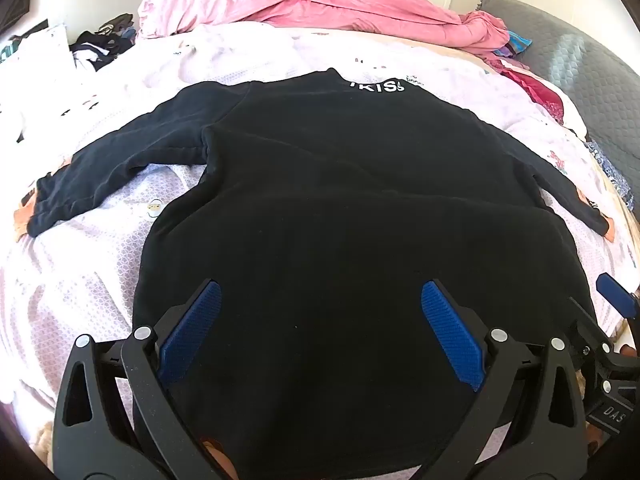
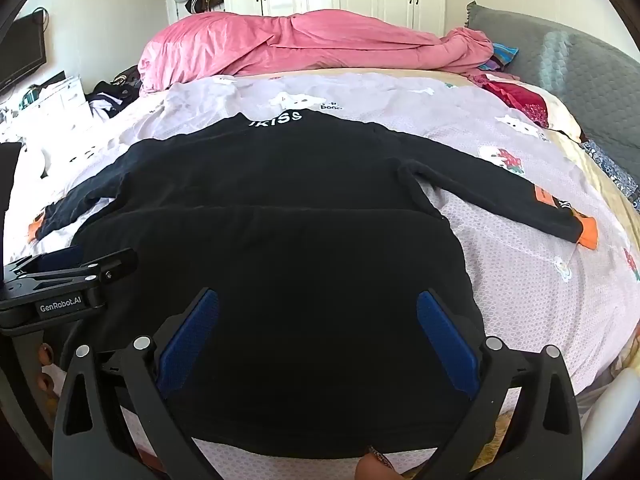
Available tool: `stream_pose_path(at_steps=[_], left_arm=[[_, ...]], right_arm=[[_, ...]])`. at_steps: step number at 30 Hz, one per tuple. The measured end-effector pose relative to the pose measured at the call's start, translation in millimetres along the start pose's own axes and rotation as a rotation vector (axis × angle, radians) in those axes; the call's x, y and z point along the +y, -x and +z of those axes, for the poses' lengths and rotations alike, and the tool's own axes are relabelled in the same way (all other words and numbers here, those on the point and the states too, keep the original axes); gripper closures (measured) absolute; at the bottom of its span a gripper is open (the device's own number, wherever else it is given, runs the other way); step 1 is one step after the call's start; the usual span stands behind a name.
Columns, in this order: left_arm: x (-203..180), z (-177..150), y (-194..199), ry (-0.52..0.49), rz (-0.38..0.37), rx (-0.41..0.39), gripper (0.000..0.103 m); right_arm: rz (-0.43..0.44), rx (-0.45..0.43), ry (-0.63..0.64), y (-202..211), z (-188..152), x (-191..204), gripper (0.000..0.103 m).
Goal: Fold small clothes
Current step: 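Move the right gripper toward the sleeve with the orange cuff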
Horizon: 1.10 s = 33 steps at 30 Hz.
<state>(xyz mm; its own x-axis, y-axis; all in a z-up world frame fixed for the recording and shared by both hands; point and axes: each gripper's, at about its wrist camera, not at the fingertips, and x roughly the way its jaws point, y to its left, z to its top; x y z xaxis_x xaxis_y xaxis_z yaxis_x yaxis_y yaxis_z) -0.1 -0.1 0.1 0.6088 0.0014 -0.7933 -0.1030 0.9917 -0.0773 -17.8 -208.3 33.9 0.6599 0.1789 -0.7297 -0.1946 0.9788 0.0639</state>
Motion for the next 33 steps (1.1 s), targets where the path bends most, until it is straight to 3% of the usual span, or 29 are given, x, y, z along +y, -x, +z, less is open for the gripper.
stream_pose_path(at_steps=[24,33], left_arm=[[-4.5,4.7,-4.1,-0.002,0.015,0.002,0.009],[-25.9,17.8,-4.5,-0.029,-0.040,0.015,0.009]], right_arm=[[0.006,-0.001,-0.043,-2.5,7.1,-8.0,0.004],[-0.034,0.000,-0.117,-5.0,21.8,-33.1,0.004]])
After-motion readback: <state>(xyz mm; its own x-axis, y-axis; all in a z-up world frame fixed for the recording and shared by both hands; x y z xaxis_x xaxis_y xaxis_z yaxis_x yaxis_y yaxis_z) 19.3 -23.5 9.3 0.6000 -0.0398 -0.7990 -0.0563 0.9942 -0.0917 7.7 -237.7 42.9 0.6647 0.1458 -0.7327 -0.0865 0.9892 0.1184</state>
